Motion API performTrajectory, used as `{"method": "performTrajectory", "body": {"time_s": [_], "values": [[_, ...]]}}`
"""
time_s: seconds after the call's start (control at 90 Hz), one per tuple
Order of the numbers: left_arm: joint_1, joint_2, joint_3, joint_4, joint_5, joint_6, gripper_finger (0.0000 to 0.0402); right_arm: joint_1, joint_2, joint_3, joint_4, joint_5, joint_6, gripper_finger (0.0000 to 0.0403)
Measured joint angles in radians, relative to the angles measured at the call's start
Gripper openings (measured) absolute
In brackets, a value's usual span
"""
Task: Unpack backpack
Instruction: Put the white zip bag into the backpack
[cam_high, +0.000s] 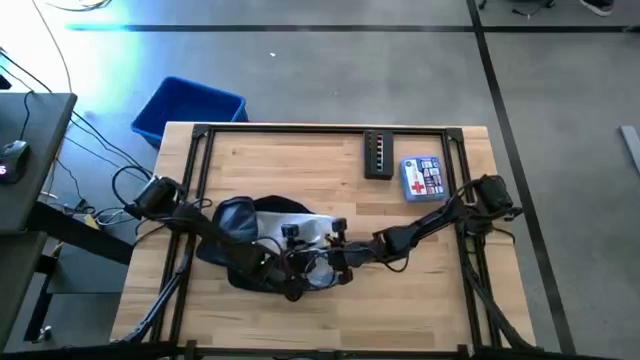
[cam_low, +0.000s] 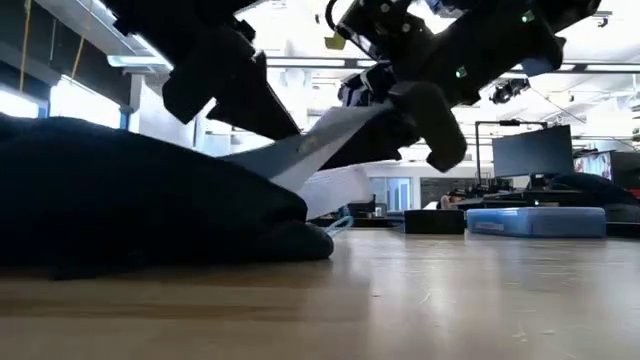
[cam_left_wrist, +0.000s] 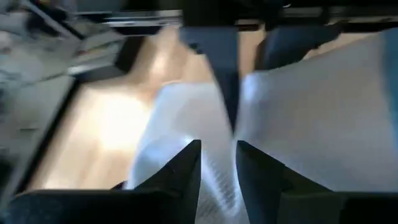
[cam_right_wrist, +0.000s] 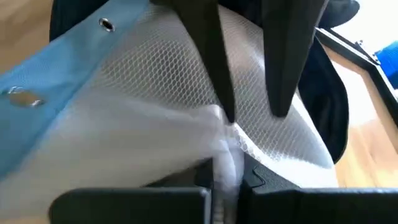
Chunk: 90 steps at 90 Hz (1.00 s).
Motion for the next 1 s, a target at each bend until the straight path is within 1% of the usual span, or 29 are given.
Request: {"method": "performTrajectory", "body": {"time_s": [0.044, 0.111, 0.244, 0.344, 0.511, 0.611, 0.678, 0.733, 0.778, 0.822, 0.867, 0.922, 1.0], "values": [[-0.009, 0.000, 0.000, -0.005, -0.021, -0.001, 0.0078, 0.004, -0.005, 0.000, 0.006, 0.004, -0.001, 0.0000], [-0.015, 0.000, 0.000, -0.002, -0.026, -0.001, 0.0078, 0.009, -0.013, 0.000, 0.015, 0.004, -0.005, 0.0000], [0.001, -0.001, 0.000, -0.003, 0.061, 0.004, 0.0078, 0.009, -0.028, 0.000, 0.015, 0.018, 0.015, 0.0000], [0.013, -0.003, 0.000, -0.003, 0.121, -0.002, 0.0078, 0.011, -0.028, 0.000, -0.004, 0.077, 0.053, 0.0000], [-0.013, -0.011, 0.000, -0.021, 0.151, -0.001, 0.0078, 0.007, -0.030, 0.000, -0.057, 0.160, 0.097, 0.0000], [-0.041, -0.014, 0.000, -0.026, 0.169, -0.028, 0.0078, 0.009, -0.030, 0.002, -0.058, 0.179, 0.099, 0.0000], [-0.062, -0.015, 0.000, -0.046, 0.168, -0.033, 0.0078, 0.021, -0.030, 0.028, -0.100, 0.173, 0.107, 0.0000], [-0.077, -0.015, 0.001, -0.084, 0.153, -0.058, 0.0078, 0.036, -0.030, 0.063, -0.173, 0.145, 0.109, 0.0000], [-0.090, -0.017, 0.001, -0.129, 0.139, -0.087, 0.0078, 0.053, -0.030, 0.100, -0.252, 0.099, 0.109, 0.0000], [-0.106, -0.018, 0.009, -0.196, 0.121, -0.132, 0.0078, 0.069, -0.026, 0.142, -0.327, 0.053, 0.113, 0.0000], [-0.123, -0.018, 0.030, -0.277, 0.097, -0.197, 0.0078, 0.086, -0.022, 0.182, -0.383, 0.035, 0.116, 0.0000], [-0.147, -0.018, 0.069, -0.398, 0.067, -0.290, 0.0078, 0.108, -0.010, 0.220, -0.414, 0.030, 0.113, 0.0000], [-0.180, -0.020, 0.135, -0.581, 0.044, -0.416, 0.0078, 0.136, 0.011, 0.264, -0.408, 0.017, 0.090, 0.0000]]}}
